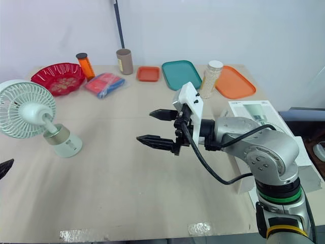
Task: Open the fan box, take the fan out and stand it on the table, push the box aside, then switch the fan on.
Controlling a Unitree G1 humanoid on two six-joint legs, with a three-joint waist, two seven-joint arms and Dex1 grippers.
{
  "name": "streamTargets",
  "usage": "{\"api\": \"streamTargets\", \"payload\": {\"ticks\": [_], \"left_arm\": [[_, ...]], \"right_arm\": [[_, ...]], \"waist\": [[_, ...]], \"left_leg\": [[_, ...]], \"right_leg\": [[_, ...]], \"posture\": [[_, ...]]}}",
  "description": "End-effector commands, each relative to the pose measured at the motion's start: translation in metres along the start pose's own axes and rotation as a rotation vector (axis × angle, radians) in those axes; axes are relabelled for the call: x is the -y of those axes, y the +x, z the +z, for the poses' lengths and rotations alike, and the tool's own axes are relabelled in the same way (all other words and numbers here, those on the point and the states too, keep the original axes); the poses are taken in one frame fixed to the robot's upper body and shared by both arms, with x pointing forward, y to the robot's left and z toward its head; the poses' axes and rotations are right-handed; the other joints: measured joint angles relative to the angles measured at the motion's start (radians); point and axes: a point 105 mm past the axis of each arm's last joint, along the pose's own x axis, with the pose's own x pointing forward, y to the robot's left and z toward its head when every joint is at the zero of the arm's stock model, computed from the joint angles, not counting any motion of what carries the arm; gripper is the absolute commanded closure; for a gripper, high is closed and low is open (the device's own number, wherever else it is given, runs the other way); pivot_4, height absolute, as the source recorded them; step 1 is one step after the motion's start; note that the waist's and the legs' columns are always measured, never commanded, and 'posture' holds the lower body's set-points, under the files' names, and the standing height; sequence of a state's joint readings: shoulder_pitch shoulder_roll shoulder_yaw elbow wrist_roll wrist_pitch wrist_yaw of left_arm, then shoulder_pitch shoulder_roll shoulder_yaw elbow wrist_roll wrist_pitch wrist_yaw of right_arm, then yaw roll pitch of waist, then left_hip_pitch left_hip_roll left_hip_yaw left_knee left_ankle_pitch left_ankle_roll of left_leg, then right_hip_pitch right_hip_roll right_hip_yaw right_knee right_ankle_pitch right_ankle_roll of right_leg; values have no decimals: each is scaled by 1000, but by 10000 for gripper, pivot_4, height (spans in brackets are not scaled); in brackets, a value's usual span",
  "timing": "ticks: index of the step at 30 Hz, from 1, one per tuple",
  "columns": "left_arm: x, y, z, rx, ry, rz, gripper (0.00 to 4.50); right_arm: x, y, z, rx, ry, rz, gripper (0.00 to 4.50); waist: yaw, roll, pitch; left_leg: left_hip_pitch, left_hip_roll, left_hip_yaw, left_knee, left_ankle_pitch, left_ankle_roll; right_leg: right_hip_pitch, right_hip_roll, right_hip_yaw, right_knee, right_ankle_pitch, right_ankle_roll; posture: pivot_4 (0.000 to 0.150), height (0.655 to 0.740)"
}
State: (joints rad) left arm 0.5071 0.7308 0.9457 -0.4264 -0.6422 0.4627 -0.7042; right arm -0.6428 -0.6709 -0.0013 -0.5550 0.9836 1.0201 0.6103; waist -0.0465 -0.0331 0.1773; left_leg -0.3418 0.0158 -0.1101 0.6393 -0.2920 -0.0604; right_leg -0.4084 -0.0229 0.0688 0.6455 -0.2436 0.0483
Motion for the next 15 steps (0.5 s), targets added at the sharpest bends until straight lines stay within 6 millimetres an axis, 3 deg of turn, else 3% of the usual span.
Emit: {"api": "streamTargets", "payload": {"ticks": [1,15], "left_arm": [[6,8,17,37,34,-29,0],[-2,47,50,126,-68,-65,0]], "right_arm": [[-4,0,9,34,-35,13,1009],[-9,-1,5,15,-39,17,1009]], "waist": [[0,-1,0],[-1,0,0]], "left_leg": [[0,0,0,0,0,0],[-1,0,-1,0,0,0]], "right_leg": [[0,0,0,0,0,0],[-1,0,0,0,1,-2]], "posture": [[1500,7400],[1500,7400]]}}
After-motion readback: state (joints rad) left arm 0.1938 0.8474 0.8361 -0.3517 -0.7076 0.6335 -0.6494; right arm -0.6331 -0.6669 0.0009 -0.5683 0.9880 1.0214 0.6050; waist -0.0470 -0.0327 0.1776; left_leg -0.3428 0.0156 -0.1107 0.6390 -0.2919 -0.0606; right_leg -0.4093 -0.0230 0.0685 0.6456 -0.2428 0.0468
